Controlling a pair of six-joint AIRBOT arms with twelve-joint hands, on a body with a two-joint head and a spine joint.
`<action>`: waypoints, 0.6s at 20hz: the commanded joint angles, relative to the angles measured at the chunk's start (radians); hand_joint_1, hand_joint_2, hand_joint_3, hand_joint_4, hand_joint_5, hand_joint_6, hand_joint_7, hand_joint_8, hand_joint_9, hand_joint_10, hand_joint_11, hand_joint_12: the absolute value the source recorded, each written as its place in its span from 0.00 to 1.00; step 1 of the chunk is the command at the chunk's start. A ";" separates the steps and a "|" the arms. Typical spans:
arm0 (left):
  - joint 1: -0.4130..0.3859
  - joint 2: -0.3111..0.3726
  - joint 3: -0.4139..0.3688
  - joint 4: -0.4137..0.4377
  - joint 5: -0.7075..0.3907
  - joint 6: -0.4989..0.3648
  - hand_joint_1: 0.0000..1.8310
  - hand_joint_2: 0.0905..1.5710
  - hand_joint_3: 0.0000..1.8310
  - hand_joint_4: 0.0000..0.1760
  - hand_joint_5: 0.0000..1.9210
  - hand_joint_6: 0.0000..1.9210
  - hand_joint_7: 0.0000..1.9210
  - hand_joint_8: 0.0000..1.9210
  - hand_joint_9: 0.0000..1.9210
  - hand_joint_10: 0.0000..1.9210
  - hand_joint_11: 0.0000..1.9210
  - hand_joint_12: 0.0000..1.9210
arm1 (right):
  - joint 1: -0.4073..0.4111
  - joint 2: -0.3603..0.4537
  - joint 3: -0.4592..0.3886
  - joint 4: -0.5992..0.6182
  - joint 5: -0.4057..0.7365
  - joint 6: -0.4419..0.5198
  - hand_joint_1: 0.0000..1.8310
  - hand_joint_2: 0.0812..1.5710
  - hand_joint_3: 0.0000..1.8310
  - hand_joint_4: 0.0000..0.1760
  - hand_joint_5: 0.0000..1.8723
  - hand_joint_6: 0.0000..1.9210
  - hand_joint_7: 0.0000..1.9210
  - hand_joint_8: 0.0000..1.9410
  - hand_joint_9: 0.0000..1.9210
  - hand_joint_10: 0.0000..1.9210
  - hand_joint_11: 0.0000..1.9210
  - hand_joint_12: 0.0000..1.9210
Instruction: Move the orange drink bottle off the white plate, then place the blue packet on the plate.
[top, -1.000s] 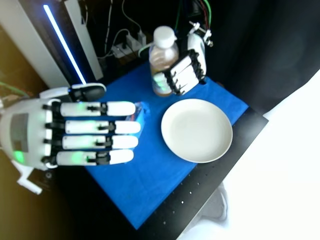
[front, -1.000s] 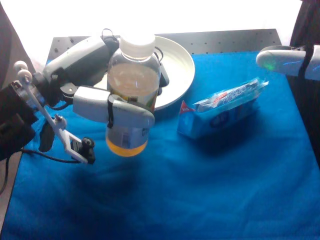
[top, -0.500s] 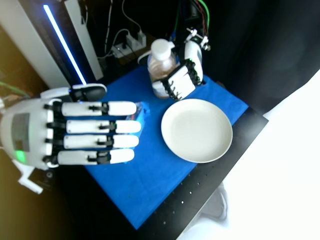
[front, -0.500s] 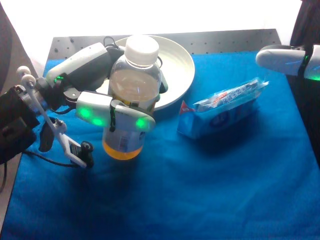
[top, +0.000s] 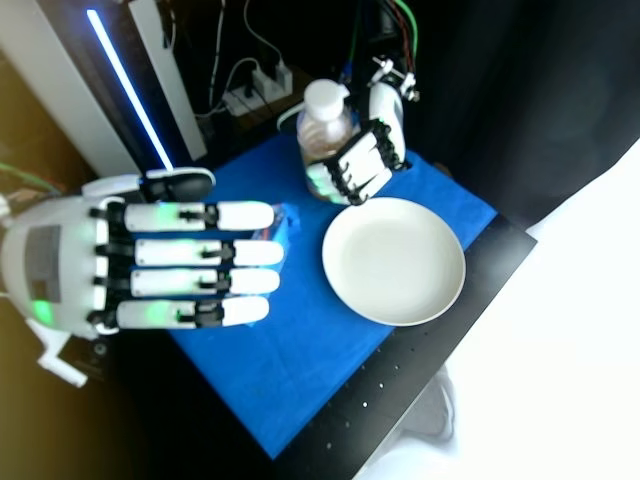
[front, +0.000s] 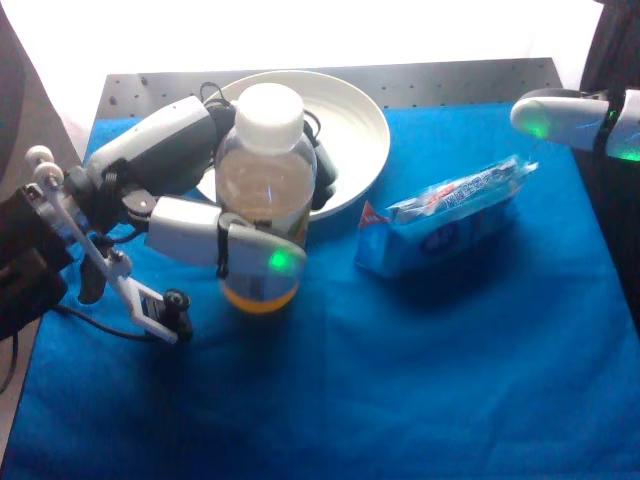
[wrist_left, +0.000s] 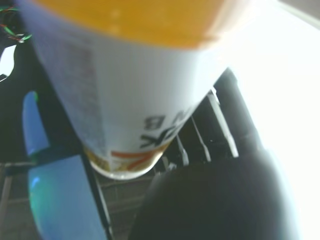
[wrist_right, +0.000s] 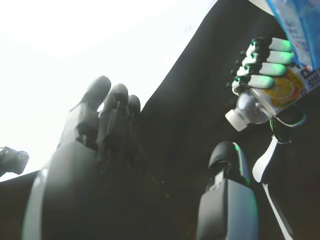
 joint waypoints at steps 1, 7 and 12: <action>-0.004 0.004 -0.006 -0.044 -0.127 -0.018 0.58 0.60 0.00 0.00 0.43 0.08 0.55 0.03 0.60 0.04 0.40 0.47 | 0.017 -0.001 0.004 0.022 0.122 0.007 0.37 0.60 0.00 0.00 0.01 0.00 0.17 0.00 0.17 0.00 0.00 0.36; 0.014 0.036 -0.044 -0.044 -0.149 -0.001 0.49 0.49 0.00 0.00 0.35 0.00 0.53 0.00 0.56 0.01 0.25 0.69 | 0.017 -0.002 0.004 0.022 0.123 0.007 0.38 0.59 0.00 0.00 0.02 0.00 0.18 0.00 0.17 0.00 0.00 0.35; 0.045 0.057 -0.070 -0.063 -0.164 0.019 0.46 0.47 0.00 0.00 0.33 0.00 0.51 0.00 0.55 0.01 0.22 0.79 | 0.017 -0.005 0.004 0.022 0.123 0.007 0.38 0.58 0.00 0.00 0.01 0.00 0.19 0.00 0.18 0.00 0.00 0.37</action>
